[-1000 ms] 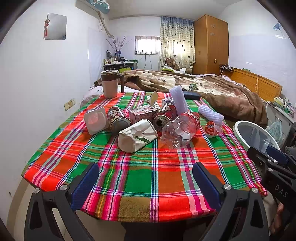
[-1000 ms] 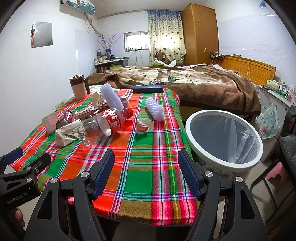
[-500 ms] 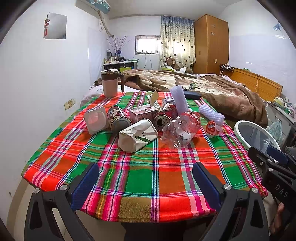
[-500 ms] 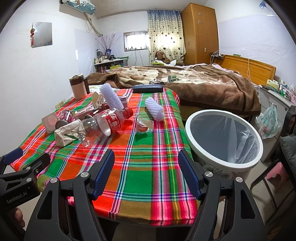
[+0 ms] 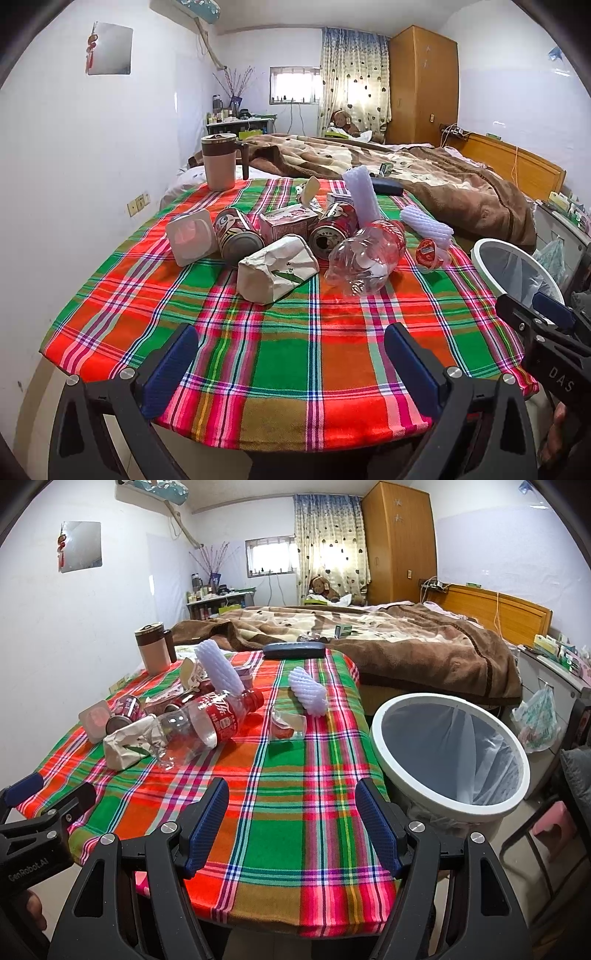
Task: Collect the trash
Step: 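Grasp the clear Coca-Cola bottle with the left gripper while the right gripper grasps the small clear cup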
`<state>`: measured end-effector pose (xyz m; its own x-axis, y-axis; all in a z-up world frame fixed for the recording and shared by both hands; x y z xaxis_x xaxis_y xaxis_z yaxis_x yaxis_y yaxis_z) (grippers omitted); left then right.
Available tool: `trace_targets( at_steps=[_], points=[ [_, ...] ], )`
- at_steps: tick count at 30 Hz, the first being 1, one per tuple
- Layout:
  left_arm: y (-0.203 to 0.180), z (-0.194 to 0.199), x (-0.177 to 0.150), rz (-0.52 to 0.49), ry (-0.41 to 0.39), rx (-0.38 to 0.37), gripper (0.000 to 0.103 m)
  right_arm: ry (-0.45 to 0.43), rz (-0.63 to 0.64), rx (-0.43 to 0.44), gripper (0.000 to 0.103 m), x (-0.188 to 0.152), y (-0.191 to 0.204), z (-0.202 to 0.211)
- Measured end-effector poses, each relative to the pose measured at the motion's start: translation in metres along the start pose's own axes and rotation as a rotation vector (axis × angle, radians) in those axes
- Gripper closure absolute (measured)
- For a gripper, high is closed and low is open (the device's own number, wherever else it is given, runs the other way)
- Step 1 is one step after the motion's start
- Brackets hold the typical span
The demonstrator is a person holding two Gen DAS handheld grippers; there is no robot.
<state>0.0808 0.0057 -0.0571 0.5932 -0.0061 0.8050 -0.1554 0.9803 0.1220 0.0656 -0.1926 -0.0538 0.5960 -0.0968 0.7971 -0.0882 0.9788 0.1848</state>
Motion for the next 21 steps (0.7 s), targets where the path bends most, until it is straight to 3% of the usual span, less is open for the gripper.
trace_targets(
  at_steps=[10, 15, 21],
  points=[
    [0.002, -0.027, 0.011, 0.009, 0.079, -0.104, 0.001, 0.035, -0.006, 0.010, 0.031, 0.019, -0.018, -0.029],
    [-0.011, -0.043, 0.023, 0.032, 0.125, -0.205, 0.001, 0.073, 0.007, 0.037, 0.031, 0.027, -0.020, -0.051],
    [-0.020, -0.056, 0.043, 0.027, 0.114, -0.219, 0.001, 0.123, -0.022, 0.095, 0.031, 0.033, -0.017, -0.075]
  ],
)
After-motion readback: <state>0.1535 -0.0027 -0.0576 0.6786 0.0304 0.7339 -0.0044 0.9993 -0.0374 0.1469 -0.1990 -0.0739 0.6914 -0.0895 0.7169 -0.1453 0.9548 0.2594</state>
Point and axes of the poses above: each gripper's, at about its wrist camera, not at the fingertips, and z roughly against the way its jaws point, y to its left, x to its top, the point moved 9 cm from there along -z, roughly the way its jaws point, and after that the axes turned 12 degrees about x, right-handed, at the moved point
